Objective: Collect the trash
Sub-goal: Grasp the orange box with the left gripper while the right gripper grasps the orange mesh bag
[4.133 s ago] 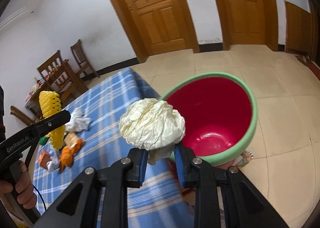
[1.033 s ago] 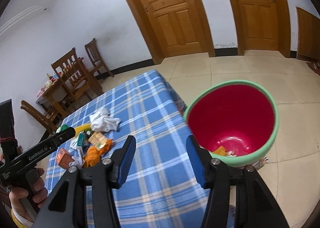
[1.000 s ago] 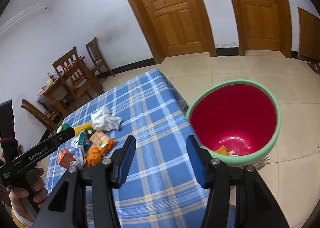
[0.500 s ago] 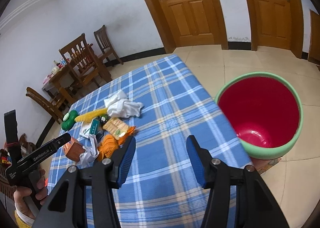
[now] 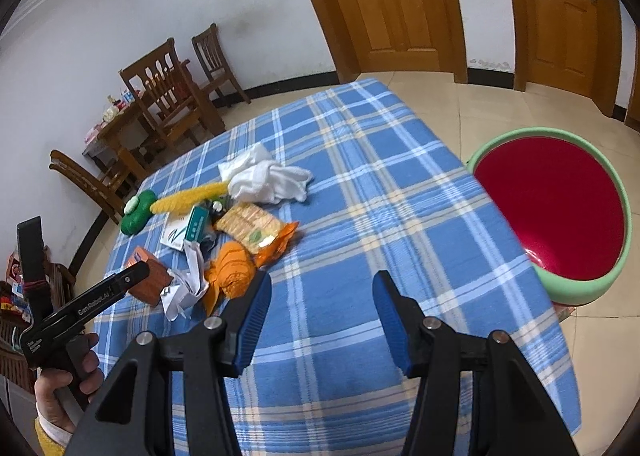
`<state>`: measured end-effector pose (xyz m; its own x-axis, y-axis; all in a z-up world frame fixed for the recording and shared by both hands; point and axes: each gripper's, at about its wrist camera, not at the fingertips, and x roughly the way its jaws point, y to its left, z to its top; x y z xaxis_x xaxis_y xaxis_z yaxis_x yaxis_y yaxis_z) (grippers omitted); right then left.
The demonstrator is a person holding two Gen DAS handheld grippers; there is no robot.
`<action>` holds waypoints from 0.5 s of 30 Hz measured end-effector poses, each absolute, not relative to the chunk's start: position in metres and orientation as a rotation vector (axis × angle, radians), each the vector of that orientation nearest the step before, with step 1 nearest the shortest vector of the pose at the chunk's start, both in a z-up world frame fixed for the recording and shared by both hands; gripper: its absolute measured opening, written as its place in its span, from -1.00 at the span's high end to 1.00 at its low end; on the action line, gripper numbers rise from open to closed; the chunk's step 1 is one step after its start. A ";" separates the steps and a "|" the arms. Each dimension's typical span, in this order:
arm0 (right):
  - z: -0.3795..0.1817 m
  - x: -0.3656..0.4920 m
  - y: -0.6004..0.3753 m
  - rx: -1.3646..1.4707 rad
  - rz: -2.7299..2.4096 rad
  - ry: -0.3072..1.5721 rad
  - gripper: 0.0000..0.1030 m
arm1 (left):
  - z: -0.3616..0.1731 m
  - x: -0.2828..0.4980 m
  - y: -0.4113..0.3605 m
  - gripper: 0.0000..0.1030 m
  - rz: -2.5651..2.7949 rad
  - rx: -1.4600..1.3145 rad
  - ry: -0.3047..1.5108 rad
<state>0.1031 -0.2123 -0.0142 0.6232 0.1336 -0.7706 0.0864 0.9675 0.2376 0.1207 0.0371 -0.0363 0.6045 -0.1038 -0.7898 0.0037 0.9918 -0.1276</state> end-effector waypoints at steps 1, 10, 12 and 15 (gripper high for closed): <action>-0.015 0.104 -0.210 0.261 0.029 0.904 -0.09 | -0.038 0.122 0.037 -0.44 -0.066 -0.122 0.923; -0.027 0.115 -0.191 0.238 0.054 0.947 -0.09 | -0.047 0.124 0.039 -0.44 -0.104 -0.125 0.920; -0.029 0.117 -0.187 0.234 0.061 0.954 -0.09 | -0.049 0.125 0.039 -0.44 -0.104 -0.126 0.924; -0.033 0.121 -0.181 0.232 0.073 0.966 -0.09 | -0.052 0.127 0.040 -0.44 -0.108 -0.137 0.931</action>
<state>0.1208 -0.1813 -0.0332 0.5685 0.1645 -0.8060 0.0416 0.9728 0.2279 0.1267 0.0402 -0.0521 0.5924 -0.1518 -0.7912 0.0334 0.9859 -0.1641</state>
